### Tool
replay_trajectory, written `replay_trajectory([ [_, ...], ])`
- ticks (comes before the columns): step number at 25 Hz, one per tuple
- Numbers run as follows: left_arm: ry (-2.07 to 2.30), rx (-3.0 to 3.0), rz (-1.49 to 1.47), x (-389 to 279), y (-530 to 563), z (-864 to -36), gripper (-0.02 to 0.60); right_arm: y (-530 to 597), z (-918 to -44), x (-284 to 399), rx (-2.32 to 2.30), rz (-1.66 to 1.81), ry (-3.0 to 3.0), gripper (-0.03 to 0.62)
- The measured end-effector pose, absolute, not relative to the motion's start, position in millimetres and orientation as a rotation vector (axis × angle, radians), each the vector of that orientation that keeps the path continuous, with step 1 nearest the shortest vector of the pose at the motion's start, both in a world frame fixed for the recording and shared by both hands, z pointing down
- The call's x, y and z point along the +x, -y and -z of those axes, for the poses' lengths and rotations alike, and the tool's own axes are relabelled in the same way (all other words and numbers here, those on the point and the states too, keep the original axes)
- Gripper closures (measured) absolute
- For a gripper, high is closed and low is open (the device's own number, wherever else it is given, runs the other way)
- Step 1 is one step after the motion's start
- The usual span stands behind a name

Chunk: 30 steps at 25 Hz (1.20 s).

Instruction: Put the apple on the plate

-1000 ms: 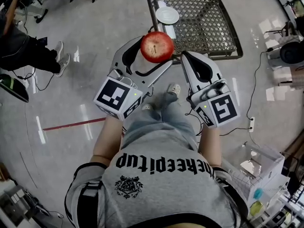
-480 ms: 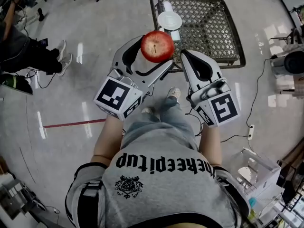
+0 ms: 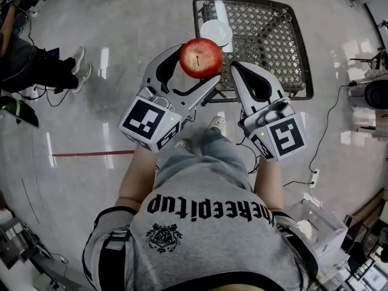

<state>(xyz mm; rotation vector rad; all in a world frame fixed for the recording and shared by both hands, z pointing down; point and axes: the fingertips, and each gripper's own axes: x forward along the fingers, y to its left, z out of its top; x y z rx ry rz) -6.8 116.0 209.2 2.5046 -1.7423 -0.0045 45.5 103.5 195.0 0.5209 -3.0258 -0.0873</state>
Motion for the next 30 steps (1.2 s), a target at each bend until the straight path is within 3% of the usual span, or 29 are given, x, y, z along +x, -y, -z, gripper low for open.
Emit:
replay_trajectory([
  [30, 1.865, 2.372, -0.030, 2, 12, -228, 0.178, 30, -215, 46, 0.315, 0.017, 3.066, 0.589],
])
